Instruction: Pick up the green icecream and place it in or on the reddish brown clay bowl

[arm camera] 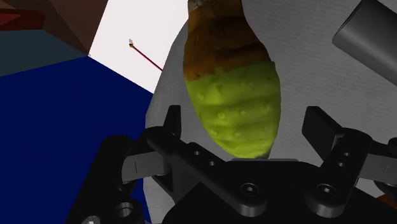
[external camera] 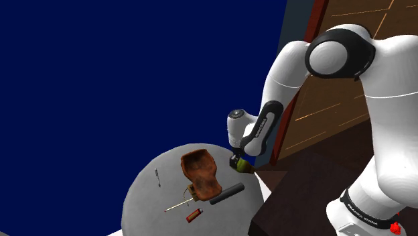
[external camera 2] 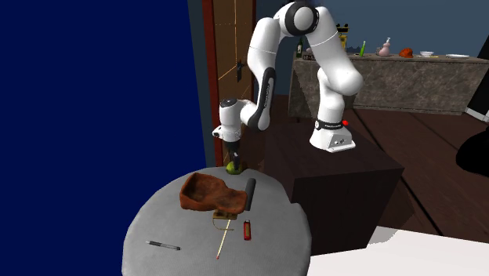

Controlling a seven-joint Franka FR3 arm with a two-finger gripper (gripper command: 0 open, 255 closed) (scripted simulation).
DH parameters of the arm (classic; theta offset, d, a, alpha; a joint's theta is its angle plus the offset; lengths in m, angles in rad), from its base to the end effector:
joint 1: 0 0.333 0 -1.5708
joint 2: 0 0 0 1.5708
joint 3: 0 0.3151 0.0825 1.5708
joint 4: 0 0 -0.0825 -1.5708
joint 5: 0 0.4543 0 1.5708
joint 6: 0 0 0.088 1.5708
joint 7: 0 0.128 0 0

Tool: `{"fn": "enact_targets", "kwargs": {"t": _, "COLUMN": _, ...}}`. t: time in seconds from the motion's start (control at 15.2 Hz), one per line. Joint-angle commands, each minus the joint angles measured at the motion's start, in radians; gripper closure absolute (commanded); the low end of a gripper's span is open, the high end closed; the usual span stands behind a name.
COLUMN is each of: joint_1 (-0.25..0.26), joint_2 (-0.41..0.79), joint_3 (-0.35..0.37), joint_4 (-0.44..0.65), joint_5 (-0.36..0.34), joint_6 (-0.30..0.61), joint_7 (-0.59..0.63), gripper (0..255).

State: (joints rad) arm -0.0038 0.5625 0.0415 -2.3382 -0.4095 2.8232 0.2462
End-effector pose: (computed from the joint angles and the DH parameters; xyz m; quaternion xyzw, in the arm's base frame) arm 0.4998 0.0404 -0.0006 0.9943 0.0897 -0.0290 0.0498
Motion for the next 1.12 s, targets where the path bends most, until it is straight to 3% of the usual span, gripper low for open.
{"fn": "enact_targets", "kwargs": {"t": 0.0, "joint_1": 0.008, "joint_2": 0.032, "joint_3": -0.014, "joint_4": 0.009, "joint_5": -0.012, "joint_6": 0.026, "joint_7": 0.008, "gripper": 0}}
{"fn": "enact_targets", "kwargs": {"t": 0.53, "joint_1": 0.01, "joint_2": 0.04, "joint_3": -0.017, "joint_4": 0.012, "joint_5": -0.014, "joint_6": 0.031, "joint_7": 0.01, "gripper": 0}}
{"fn": "enact_targets", "kwargs": {"t": 0.59, "joint_1": 0.01, "joint_2": 0.04, "joint_3": -0.017, "joint_4": 0.012, "joint_5": -0.014, "joint_6": 0.031, "joint_7": 0.01, "gripper": 255}}
{"fn": "enact_targets", "kwargs": {"t": 1.06, "joint_1": 0.01, "joint_2": 0.038, "joint_3": -0.017, "joint_4": 0.01, "joint_5": -0.014, "joint_6": 0.031, "joint_7": 0.01, "gripper": 255}}
